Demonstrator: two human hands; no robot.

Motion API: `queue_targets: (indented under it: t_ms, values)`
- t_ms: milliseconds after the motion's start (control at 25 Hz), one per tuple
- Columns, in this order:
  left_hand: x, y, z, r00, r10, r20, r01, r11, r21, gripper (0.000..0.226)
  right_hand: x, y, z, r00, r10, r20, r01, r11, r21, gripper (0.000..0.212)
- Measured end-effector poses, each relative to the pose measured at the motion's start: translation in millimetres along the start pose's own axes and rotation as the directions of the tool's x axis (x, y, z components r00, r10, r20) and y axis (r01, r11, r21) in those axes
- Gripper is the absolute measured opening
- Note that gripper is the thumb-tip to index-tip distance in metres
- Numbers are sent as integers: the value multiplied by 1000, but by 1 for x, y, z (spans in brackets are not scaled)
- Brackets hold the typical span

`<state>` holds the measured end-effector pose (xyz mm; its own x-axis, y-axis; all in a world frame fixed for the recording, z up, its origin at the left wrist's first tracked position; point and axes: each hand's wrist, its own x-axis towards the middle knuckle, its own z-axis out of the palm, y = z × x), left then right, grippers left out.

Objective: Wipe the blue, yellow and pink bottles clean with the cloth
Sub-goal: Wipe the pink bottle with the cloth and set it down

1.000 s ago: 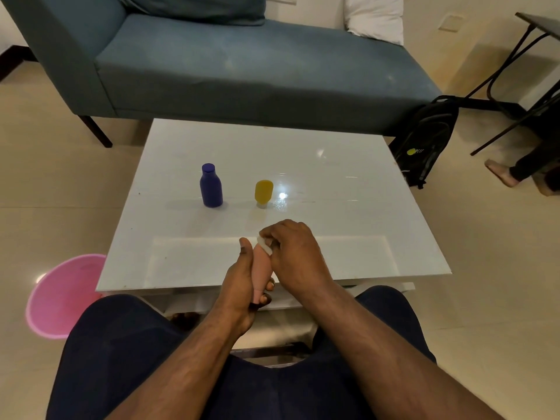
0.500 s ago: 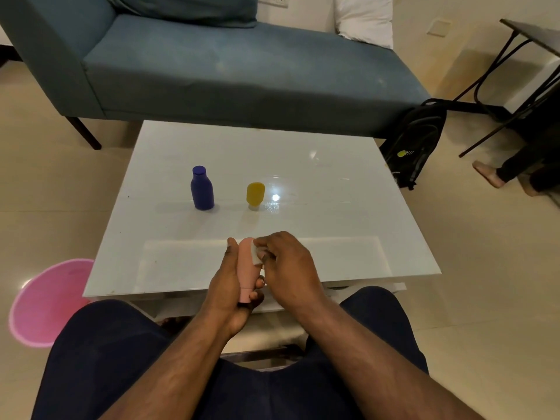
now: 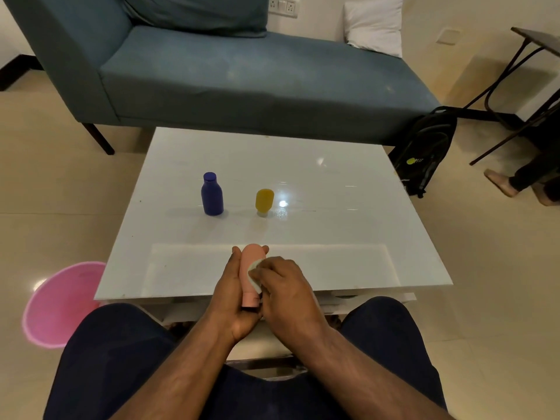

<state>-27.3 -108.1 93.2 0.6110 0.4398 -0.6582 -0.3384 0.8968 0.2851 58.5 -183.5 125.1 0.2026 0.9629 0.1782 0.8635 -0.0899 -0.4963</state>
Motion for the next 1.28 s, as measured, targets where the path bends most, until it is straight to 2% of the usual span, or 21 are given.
queue_targets:
  t_ms: [80, 240, 360, 440, 640, 760, 880, 1080, 1280]
  values:
    - [0, -1, 2, 1000, -8, -7, 8, 1000, 20, 61, 9, 8, -2, 1000, 10, 12, -10, 1000, 0, 28]
    - [-4, -4, 7, 1000, 0, 6, -1, 996, 93, 58, 25, 13, -8, 992, 117, -47, -118, 993, -17, 28]
    - [2, -3, 1, 999, 36, 33, -38, 996, 75, 53, 4, -10, -1, 999, -9, 41, 9, 1000, -3, 27]
    - [5, -4, -3, 998, 41, 40, -43, 997, 58, 50, -1, -9, 2, 998, -31, 51, 33, 999, -25, 27]
    - [-1, -5, 2, 998, 1, 70, -5, 998, 60, 50, 32, 15, -2, 990, 131, -52, -133, 991, -18, 28]
    - [2, -3, -2, 996, 48, 76, -50, 998, 34, 47, 17, -9, 1, 999, 26, 21, -24, 995, -101, 31]
    - [6, -3, -5, 994, 51, 97, -52, 999, 5, 45, 5, -11, -1, 997, -33, 68, 39, 995, -93, 32]
    - [0, -3, 2, 993, -4, 116, -3, 998, 58, 44, 35, 12, -4, 990, 129, -64, -130, 991, -12, 28]
    - [6, -2, -4, 991, 79, 107, -81, 997, 12, 39, -1, -7, -5, 998, -39, 51, 43, 995, -90, 32]
